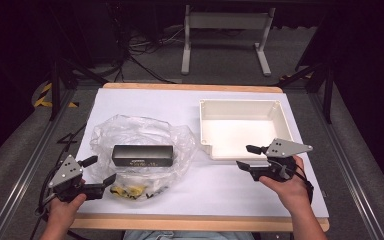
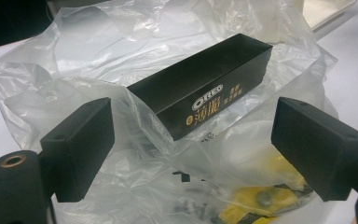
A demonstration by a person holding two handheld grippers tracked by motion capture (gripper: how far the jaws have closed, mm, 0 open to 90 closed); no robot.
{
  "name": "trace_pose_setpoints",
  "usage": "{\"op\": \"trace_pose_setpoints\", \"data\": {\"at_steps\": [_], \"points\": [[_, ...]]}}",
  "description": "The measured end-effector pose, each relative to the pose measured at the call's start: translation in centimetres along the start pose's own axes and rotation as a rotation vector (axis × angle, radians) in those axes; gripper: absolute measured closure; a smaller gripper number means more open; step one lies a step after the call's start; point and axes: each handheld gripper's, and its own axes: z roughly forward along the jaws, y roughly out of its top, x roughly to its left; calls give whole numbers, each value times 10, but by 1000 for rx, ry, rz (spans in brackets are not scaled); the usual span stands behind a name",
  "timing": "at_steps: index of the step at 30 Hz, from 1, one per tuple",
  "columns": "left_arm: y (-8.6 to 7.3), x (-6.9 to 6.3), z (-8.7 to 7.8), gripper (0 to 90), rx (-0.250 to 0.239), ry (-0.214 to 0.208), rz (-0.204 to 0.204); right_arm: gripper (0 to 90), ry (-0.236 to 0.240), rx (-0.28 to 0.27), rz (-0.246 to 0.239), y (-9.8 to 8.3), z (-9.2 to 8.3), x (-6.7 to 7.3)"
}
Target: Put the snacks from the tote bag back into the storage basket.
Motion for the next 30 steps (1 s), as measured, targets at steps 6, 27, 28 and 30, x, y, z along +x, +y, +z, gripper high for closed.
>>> {"op": "trace_pose_setpoints", "data": {"at_steps": [6,27,28,30], "points": [[0,0,0,142,-1,2,-1,411,14,2,12,7,-2,-1],[0,-1,0,142,3,8,4,358,115,1,-45,53,18,1],[1,-1,0,142,3,8,3,357,121,1,-48,56,20,1],[1,-1,0,142,1,7,3,360,135,2,-58,62,24,2]]}}
